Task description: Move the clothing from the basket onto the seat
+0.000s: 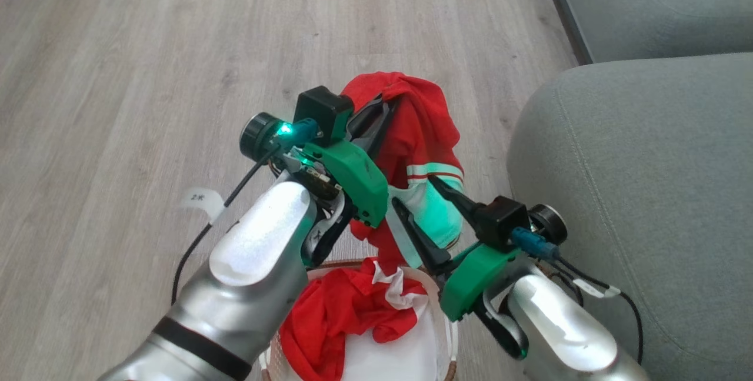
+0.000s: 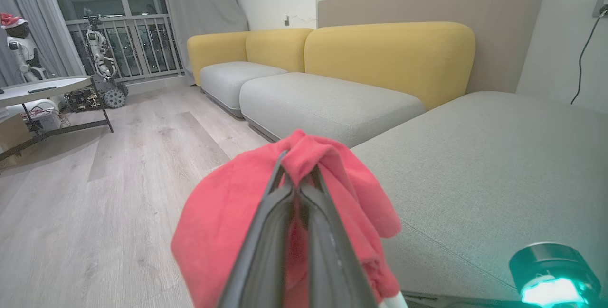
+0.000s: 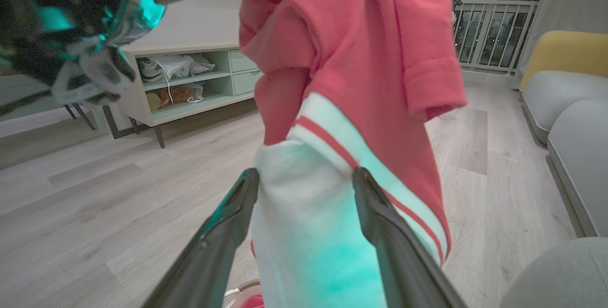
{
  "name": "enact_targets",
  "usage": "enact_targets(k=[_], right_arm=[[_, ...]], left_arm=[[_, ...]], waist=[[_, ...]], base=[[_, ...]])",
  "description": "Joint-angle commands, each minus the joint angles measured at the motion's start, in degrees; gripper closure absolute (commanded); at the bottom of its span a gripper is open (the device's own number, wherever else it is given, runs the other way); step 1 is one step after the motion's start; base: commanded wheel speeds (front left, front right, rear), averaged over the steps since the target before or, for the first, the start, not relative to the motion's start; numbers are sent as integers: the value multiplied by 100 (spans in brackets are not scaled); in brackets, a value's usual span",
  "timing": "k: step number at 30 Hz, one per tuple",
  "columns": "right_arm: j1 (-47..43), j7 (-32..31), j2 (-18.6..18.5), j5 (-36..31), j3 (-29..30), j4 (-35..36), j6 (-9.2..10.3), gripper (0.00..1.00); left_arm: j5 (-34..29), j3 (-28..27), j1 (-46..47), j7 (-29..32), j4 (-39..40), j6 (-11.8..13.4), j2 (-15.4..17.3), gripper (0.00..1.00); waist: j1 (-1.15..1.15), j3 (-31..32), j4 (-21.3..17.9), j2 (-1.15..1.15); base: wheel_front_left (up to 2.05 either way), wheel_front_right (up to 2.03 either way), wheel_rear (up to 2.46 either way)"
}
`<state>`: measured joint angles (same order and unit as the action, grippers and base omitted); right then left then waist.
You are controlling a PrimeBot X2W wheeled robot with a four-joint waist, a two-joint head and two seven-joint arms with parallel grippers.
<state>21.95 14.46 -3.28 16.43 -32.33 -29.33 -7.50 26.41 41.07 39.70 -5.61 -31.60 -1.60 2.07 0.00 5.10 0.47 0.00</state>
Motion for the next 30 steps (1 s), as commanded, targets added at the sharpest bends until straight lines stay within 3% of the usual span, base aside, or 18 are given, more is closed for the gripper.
enact_targets(k=[1, 8, 11, 19, 21, 22, 24, 25, 30], right_arm=[[320, 54, 40, -48, -6, 88, 1, 0], [525, 54, 40, -180, 180, -212, 1, 0], [609, 54, 40, -175, 206, -337, 1, 100], [585, 54, 40, -148, 546, -336, 1, 100], [571, 54, 40, -153, 630, -306, 1, 100], [570, 54, 40, -156, 676, -281, 1, 100], [579, 54, 40, -176, 774, -226, 1, 100], [589, 54, 40, -195, 823, -198, 1, 100], [643, 54, 40, -310, 1121, -105, 1, 100]], left_arm=[[67, -126, 464, -6, 236, 59, 82, 100], [262, 85, 493, -26, 352, 177, 81, 100], [329, 165, 495, -60, 383, 221, 81, 100], [423, 159, 357, -218, 244, 303, 119, 100], [444, 139, 296, -292, 210, 312, 149, 64], [452, 135, 260, -329, 193, 314, 164, 57], [472, 129, 172, -402, 163, 323, 191, 6], [481, 127, 127, -438, 142, 323, 208, 0], [504, 147, -171, -644, 29, 340, 252, 0]], waist=[[0, 1, 38, 0], [0, -11, 132, 0], [0, -15, 158, 0], [0, -35, 83, 0], [0, -39, 39, 0], [0, -41, 17, 0], [0, -45, -34, 0], [0, -49, -63, 0], [0, -66, -248, 0]], base=[[0, 0, 0], [0, 0, 0], [0, 0, 0], [0, 0, 0], [0, 0, 0], [0, 0, 0], [0, 0, 0], [0, 0, 0], [0, 0, 0]])
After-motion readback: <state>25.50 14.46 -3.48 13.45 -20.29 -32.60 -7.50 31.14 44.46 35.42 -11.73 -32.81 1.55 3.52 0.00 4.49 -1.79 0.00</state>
